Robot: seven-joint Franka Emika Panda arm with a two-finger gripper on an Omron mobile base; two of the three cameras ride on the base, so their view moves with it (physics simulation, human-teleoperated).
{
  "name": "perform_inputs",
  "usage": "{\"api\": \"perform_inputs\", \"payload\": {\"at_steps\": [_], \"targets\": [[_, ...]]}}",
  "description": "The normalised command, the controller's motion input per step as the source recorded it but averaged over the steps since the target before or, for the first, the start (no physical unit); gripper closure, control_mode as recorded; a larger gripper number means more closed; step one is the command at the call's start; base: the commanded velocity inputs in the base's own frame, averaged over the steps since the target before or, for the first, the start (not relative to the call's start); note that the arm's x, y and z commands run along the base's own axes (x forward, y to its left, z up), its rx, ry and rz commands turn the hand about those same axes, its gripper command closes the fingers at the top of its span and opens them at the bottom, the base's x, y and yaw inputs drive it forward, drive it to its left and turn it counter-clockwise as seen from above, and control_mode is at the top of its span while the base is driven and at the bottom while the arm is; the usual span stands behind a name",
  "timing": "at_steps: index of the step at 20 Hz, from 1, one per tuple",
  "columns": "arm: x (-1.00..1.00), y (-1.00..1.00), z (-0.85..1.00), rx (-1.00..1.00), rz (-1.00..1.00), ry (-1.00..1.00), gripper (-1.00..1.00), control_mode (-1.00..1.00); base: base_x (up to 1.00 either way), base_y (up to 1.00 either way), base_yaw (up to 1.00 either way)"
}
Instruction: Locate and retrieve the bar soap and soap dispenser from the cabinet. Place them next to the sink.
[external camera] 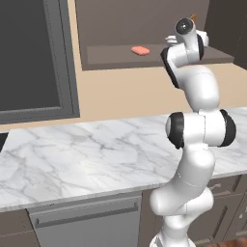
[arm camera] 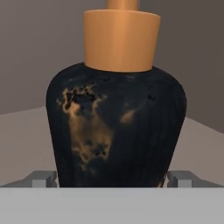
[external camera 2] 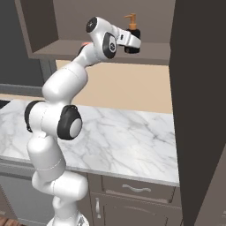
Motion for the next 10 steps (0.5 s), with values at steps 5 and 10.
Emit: {"api": "perform_inputs", "payload": {"at_steps": [5,10], "targets": [[0.01,-0.03,-0.03,0.0,0.0,-0.02,-1.0,-1.0,0.0,0.0,0.0],[0.0,0.0,-0.03,0.0,0.0,0.0,1.0,-1.0,0.0,0.0,0.0]]}}
